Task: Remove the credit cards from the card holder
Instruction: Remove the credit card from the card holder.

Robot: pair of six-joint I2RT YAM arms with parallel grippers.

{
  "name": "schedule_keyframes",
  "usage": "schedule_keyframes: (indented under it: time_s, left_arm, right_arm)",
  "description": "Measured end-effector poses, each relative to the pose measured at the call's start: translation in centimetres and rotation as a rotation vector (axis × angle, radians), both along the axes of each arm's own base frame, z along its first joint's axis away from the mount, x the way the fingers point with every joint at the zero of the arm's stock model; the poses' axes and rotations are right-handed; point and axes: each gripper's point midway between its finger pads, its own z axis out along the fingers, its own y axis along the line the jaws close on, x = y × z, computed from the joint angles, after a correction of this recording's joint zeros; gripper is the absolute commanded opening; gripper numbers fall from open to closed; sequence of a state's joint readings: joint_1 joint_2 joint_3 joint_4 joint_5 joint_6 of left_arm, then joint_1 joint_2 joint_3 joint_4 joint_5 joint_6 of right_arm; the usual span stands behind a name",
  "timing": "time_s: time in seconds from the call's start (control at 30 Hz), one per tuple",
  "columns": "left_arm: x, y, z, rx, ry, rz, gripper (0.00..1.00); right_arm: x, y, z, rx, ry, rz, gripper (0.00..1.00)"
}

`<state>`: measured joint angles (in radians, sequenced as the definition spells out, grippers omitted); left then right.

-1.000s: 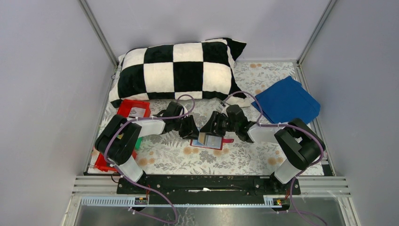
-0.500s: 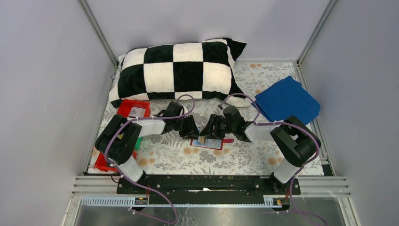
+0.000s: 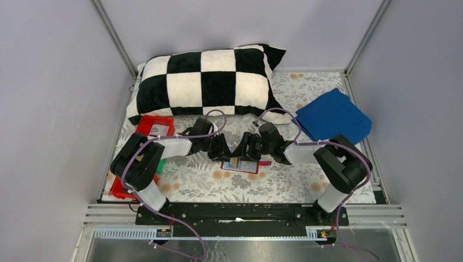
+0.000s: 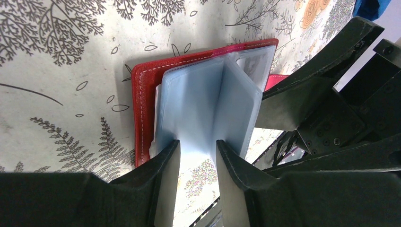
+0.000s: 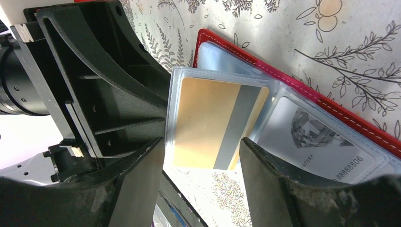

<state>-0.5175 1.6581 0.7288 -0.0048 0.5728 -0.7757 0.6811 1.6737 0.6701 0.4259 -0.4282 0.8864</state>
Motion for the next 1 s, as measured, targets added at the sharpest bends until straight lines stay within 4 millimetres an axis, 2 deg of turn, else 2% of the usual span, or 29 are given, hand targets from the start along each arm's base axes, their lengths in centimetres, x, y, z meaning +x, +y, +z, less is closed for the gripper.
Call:
schedule_keyframes:
  time_s: [0.2, 0.67, 1.0]
  left_arm:
    - [0.0, 0.0, 0.0, 0.0, 0.0, 0.0, 0.38]
    - [0.0, 0.0, 0.0, 0.0, -0.001, -0.001, 0.38]
    - [-0.1, 0.0, 0.0, -0.001, -0.005, -0.01, 0.38]
  right_arm:
    - [0.0, 0.1, 0.0, 0.003, -0.002, 0.001, 0.65]
    - [0.0, 0.0, -0.5, -0.015, 0.006, -0.011, 0.54]
    - [0.1, -1.1, -0.1, -0.063, -0.014, -0.057, 0.53]
